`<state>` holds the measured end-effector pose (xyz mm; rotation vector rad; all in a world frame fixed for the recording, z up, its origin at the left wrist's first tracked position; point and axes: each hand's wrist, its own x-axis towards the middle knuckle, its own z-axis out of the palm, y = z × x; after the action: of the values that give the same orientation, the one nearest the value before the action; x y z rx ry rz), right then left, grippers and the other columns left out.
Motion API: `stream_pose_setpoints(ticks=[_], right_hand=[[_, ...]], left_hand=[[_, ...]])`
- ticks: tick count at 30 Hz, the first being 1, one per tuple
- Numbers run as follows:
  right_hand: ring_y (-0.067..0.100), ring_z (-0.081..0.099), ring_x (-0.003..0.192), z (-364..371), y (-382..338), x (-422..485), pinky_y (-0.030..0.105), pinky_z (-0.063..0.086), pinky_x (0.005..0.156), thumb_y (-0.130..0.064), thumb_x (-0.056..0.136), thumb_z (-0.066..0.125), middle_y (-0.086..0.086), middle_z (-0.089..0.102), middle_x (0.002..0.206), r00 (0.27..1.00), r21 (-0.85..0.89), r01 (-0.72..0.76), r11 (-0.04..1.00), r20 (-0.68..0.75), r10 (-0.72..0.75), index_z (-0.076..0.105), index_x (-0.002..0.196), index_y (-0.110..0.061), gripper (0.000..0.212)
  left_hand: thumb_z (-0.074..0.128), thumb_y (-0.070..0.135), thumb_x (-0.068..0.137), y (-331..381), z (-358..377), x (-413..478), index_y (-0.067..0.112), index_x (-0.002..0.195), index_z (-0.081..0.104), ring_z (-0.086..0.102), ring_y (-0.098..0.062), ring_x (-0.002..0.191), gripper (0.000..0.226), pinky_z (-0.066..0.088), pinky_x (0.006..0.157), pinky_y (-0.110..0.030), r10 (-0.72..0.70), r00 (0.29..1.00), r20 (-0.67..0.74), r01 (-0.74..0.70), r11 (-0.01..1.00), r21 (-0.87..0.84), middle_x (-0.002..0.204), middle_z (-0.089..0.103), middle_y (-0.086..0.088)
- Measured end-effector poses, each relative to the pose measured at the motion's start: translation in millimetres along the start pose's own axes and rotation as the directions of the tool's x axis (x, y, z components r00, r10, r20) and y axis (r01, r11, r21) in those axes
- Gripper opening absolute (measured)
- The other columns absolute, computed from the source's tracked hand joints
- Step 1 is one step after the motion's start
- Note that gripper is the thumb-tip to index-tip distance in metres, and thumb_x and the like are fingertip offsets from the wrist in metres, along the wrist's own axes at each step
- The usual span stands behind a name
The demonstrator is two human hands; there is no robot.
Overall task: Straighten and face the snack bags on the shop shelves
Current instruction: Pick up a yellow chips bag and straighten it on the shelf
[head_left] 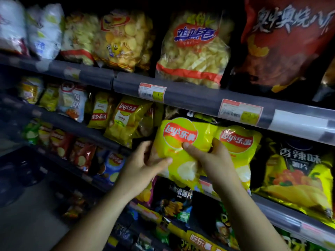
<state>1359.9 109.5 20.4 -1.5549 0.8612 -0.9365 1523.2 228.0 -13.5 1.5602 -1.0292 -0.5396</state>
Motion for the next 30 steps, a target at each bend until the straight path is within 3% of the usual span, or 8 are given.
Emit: stream_pose_setpoints(ticks=[3,5,9,13,18,24,27,30], right_hand=[[0.022,0.076,0.085,20,-9,25,0.040,0.062,0.070,-0.050,0.066,0.088,0.008,0.080,0.104,0.992,-0.132,0.068,0.989,-0.097,-0.081,0.067,0.114,-0.012,0.064],[0.026,0.074,0.103,26,-11,35,0.046,0.060,0.089,-0.045,0.073,0.086,0.008,0.076,0.117,0.986,-0.154,0.087,0.984,-0.125,-0.107,0.061,0.124,-0.011,0.066],[0.031,0.065,0.118,30,-8,49,0.043,0.052,0.103,-0.029,0.085,0.078,0.012,0.068,0.128,0.995,-0.222,0.050,0.974,-0.073,-0.068,0.051,0.132,-0.007,0.058],[0.036,0.059,0.123,30,0,49,0.044,0.048,0.105,-0.020,0.086,0.074,0.020,0.062,0.131,0.997,-0.306,0.054,0.950,-0.040,-0.069,0.048,0.129,-0.002,0.054],[0.038,0.055,0.128,33,5,37,0.047,0.047,0.105,-0.015,0.087,0.071,0.019,0.059,0.137,0.990,-0.368,0.137,0.920,0.023,-0.138,0.046,0.131,-0.004,0.052],[0.038,0.056,0.125,29,-2,21,0.051,0.048,0.103,-0.027,0.077,0.065,0.018,0.057,0.136,0.972,-0.392,0.226,0.892,0.032,-0.232,0.042,0.138,-0.006,0.069],[0.034,0.050,0.128,27,-5,13,0.039,0.042,0.109,-0.012,0.080,0.074,0.018,0.052,0.135,0.940,-0.410,0.303,0.860,-0.021,-0.341,0.042,0.139,0.000,0.068],[0.022,0.051,0.119,38,-9,1,0.026,0.039,0.100,-0.007,0.081,0.074,0.009,0.052,0.125,0.863,-0.425,0.453,0.784,-0.010,-0.505,0.046,0.132,-0.006,0.059]], left_hand=[[0.082,0.064,0.057,-1,4,22,0.038,0.117,0.057,0.068,-0.013,0.106,0.070,0.055,0.093,-0.046,-0.006,0.995,-0.095,0.016,0.994,0.112,0.114,0.072,0.011],[0.085,0.064,0.053,-1,4,46,0.037,0.113,0.057,0.069,-0.016,0.106,0.072,0.055,0.094,-0.051,0.009,0.993,-0.115,0.001,0.996,0.090,0.114,0.073,0.008],[0.088,0.065,0.050,-16,7,84,0.038,0.111,0.058,0.067,-0.019,0.114,0.073,0.052,0.100,-0.054,0.025,1.000,-0.009,-0.024,0.996,0.088,0.119,0.073,0.005],[0.084,0.069,0.054,-29,7,87,0.039,0.121,0.058,0.064,-0.016,0.120,0.078,0.050,0.104,-0.049,0.003,0.999,0.039,-0.009,0.988,0.157,0.125,0.070,0.009],[0.085,0.037,0.073,-25,6,75,0.020,0.131,0.054,0.061,-0.012,0.112,0.068,0.050,0.092,-0.030,0.040,0.992,-0.122,-0.001,0.953,0.302,0.124,0.068,0.004],[0.079,0.047,0.075,-24,2,62,0.019,0.146,0.039,0.053,-0.015,0.129,0.086,0.047,0.102,-0.034,0.130,0.970,-0.207,-0.036,0.914,0.403,0.144,0.055,0.002],[0.072,0.037,0.086,-20,-15,53,0.018,0.133,0.051,0.062,-0.011,0.113,0.054,0.053,0.094,-0.032,0.252,0.911,-0.326,-0.103,0.905,0.412,0.129,0.063,0.003],[0.068,0.026,0.091,-16,-47,61,0.017,0.114,0.059,0.065,-0.012,0.096,0.026,0.055,0.084,-0.031,0.350,0.804,-0.482,-0.118,0.887,0.447,0.108,0.066,0.004]])
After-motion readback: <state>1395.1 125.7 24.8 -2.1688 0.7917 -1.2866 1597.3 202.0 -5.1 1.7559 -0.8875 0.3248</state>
